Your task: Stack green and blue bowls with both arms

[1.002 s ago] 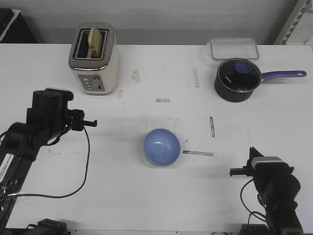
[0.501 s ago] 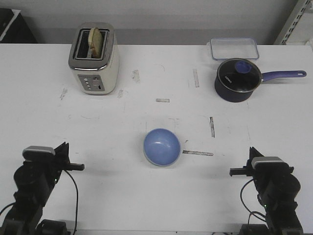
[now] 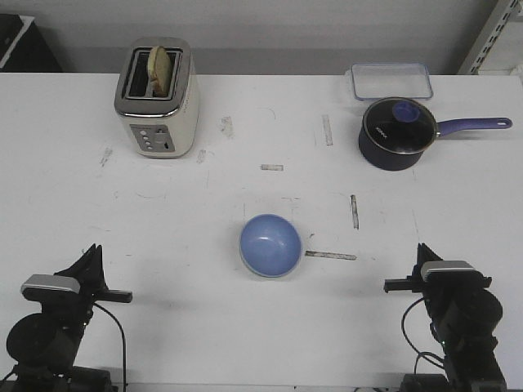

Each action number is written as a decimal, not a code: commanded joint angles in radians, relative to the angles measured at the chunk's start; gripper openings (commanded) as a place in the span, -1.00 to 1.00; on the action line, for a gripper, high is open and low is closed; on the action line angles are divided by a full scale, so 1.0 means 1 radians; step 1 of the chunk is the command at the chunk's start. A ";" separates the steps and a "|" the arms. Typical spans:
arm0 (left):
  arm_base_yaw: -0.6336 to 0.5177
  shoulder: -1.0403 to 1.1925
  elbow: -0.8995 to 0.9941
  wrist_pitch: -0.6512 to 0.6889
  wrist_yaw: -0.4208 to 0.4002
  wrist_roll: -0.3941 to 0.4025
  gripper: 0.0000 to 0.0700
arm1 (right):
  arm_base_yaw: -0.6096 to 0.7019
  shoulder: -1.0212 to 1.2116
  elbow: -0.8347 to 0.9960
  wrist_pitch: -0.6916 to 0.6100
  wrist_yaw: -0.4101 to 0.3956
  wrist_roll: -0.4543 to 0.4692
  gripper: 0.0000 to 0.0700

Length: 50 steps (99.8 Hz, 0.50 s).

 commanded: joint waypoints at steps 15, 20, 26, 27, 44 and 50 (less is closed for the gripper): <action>0.000 -0.003 0.005 0.015 -0.005 0.013 -1.00 | 0.002 0.005 0.006 0.026 0.000 0.006 -1.00; 0.000 -0.003 0.005 0.015 -0.005 0.013 -1.00 | 0.001 0.005 0.006 0.027 0.000 0.006 -1.00; 0.000 -0.003 0.005 0.015 -0.005 0.013 -1.00 | 0.001 0.005 0.006 0.027 0.000 0.006 -1.00; 0.000 -0.003 0.005 0.015 -0.005 0.013 -1.00 | 0.001 0.005 0.006 0.027 0.000 0.006 -1.00; 0.000 -0.003 0.005 0.014 -0.005 0.012 -0.99 | 0.001 0.005 0.006 0.027 0.000 0.006 -1.00; 0.003 -0.005 0.005 0.015 -0.005 0.013 -0.99 | 0.001 0.005 0.006 0.027 0.000 0.006 -1.00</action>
